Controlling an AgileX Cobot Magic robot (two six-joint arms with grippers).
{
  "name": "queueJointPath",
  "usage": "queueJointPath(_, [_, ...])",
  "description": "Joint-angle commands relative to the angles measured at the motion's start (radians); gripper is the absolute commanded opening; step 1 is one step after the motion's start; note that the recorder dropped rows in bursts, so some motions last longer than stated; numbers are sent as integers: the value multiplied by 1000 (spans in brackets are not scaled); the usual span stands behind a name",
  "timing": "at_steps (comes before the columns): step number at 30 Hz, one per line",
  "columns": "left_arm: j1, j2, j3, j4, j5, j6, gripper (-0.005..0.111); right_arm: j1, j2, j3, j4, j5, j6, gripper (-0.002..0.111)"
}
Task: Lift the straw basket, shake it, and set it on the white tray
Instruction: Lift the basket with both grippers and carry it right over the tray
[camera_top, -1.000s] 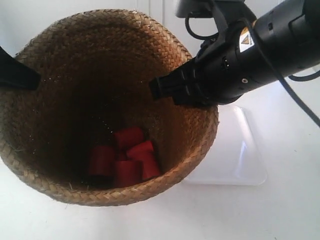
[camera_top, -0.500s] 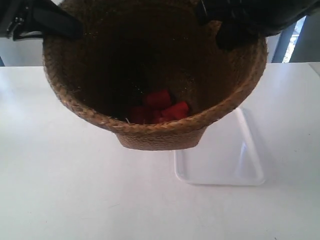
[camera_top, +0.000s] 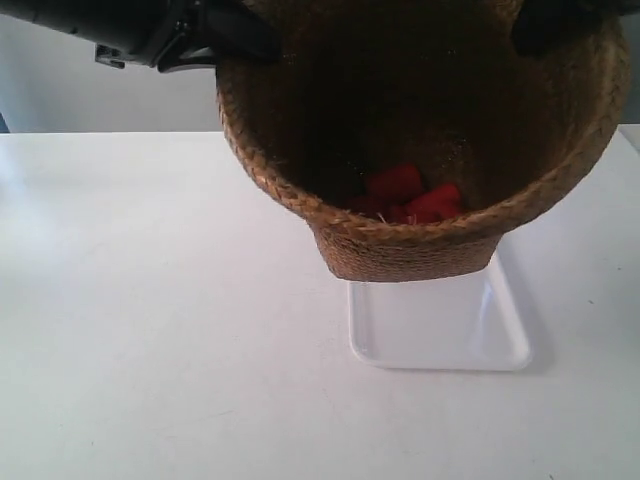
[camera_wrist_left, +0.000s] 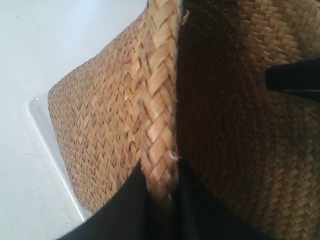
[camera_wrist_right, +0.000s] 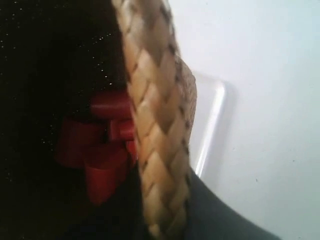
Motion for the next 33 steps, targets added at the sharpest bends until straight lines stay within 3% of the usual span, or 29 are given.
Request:
queueJointPath(1, [-16,40,-83,-66,1,-29,0,-38,42,-31,37,-27,-36,0])
queueJointPath(13, [-38,179,-120,-68,-13,-20,0,-122,145,-45,33,-27,-72,0])
queueJointPath(33, [-52,311,-190,-26,12,30,0,-133,210,3,-17,-27,-4,0])
